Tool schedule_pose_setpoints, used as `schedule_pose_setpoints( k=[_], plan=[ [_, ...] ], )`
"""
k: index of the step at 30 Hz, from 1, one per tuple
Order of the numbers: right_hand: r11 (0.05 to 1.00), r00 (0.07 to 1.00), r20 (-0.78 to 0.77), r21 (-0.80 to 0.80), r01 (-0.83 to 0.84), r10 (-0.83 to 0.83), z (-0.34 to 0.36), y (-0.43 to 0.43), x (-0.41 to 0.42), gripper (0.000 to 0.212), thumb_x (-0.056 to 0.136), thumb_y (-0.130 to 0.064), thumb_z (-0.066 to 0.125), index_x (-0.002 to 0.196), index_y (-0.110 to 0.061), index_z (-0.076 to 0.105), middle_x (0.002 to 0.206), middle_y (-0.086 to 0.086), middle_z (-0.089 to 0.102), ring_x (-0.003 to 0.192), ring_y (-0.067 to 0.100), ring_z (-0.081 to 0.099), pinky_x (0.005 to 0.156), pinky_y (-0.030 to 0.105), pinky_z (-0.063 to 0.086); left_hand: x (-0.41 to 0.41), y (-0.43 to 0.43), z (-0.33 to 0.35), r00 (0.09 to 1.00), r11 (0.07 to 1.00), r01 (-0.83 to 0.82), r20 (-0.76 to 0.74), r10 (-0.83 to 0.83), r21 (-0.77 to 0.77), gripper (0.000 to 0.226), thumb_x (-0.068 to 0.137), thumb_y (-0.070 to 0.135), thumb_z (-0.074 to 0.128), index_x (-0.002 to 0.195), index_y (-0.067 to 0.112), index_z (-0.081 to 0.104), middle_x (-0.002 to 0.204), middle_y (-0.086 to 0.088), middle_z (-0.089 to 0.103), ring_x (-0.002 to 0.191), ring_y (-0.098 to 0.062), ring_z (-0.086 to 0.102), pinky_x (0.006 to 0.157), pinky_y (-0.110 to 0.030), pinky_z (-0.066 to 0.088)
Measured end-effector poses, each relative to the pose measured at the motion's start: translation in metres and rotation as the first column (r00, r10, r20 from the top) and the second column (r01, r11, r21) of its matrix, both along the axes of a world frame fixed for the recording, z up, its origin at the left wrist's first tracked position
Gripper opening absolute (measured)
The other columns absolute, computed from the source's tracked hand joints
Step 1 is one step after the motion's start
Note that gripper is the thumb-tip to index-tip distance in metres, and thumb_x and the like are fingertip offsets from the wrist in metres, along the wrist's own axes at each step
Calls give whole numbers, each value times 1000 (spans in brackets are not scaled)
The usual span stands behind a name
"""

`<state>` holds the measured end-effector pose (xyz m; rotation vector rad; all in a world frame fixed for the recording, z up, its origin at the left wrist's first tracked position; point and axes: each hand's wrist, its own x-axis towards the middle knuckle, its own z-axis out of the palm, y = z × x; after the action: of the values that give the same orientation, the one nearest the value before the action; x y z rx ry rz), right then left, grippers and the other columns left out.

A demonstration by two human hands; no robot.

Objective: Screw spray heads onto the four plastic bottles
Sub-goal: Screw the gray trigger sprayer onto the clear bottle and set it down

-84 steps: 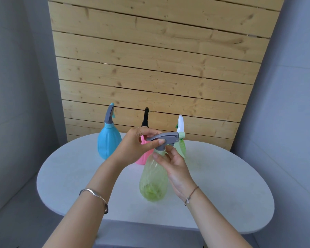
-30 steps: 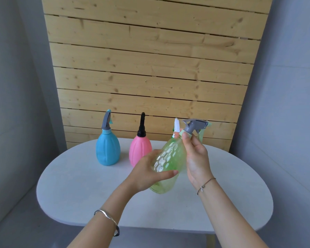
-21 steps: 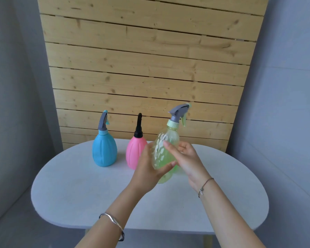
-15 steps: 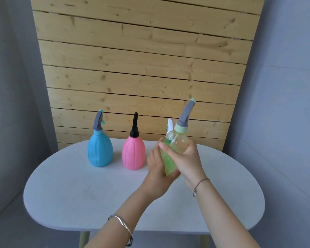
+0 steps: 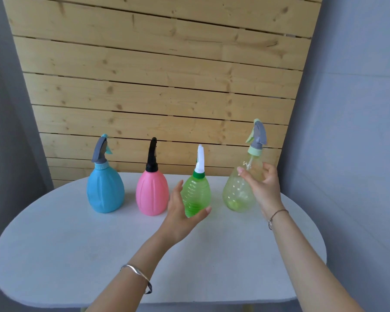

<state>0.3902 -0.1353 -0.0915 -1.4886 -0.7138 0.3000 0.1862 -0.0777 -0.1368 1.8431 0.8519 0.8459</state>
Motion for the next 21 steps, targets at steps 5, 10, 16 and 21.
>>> schedule_pose_setpoints(
  k=[5,10,16,21],
  plan=[
    [999,999,23,-7,-47,47,-27,8,11,59,71,-37,79,120,-23,49,128,-5,57,124,13,49,102,32,41,3,7,-13,999,1000,16,-41,-17,-18,100,78,41,72,148,23,3,153,3,18,142,-16,18,116,-36,22],
    [997,996,39,-19,-75,76,-40,15,13,56,74,-30,78,122,-20,52,127,-4,59,124,14,49,92,20,34,7,10,-15,999,1000,10,-53,-10,-6,100,79,40,71,149,22,2,154,4,16,143,-16,16,117,-41,22],
    [998,998,26,-22,-63,64,-49,18,10,56,74,-30,78,120,-21,49,125,-3,58,121,15,50,89,19,35,7,11,-16,998,1000,12,-57,-13,-17,100,80,39,71,149,22,1,154,3,15,143,-17,16,117,-41,22],
    [995,995,63,-70,-71,75,-56,15,6,71,68,-24,83,125,-23,41,124,-8,48,117,10,43,96,26,36,6,11,-15,998,1000,8,-64,-8,-6,100,80,38,71,149,21,1,156,2,14,144,-18,15,117,-43,21]
  ],
)
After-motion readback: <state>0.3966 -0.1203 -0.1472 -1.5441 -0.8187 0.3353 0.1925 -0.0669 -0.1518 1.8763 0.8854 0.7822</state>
